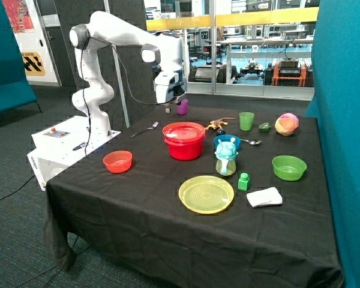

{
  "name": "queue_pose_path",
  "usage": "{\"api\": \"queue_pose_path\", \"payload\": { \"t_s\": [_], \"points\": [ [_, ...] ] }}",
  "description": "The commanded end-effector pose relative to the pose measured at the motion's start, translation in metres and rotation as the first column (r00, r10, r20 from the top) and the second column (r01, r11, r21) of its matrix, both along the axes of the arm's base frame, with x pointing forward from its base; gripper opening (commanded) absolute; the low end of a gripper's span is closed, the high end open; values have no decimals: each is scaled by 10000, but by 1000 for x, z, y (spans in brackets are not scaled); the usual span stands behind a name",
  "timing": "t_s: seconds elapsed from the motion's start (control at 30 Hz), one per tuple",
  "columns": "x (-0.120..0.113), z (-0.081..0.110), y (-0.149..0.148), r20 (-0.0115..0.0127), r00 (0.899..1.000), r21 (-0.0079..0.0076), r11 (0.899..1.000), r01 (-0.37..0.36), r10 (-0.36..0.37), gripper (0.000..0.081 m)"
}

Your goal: Hide the teddy bear in the red bowl

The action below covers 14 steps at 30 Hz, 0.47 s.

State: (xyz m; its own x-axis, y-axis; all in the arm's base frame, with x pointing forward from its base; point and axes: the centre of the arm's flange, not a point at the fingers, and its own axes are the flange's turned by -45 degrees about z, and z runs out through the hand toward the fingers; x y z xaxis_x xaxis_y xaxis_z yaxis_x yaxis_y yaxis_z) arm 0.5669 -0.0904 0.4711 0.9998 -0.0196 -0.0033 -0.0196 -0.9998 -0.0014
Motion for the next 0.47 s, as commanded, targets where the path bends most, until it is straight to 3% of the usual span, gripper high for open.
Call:
{"api": "queue_pose_path", "payload": {
  "t_s": [0.0, 0.43],
  "points": [
    [7, -2, 13, 33, 9998, -14, 9998, -204, 204, 782],
    [16, 2, 25, 33, 9980, -14, 9980, -625, 625, 788]
  ]
}}
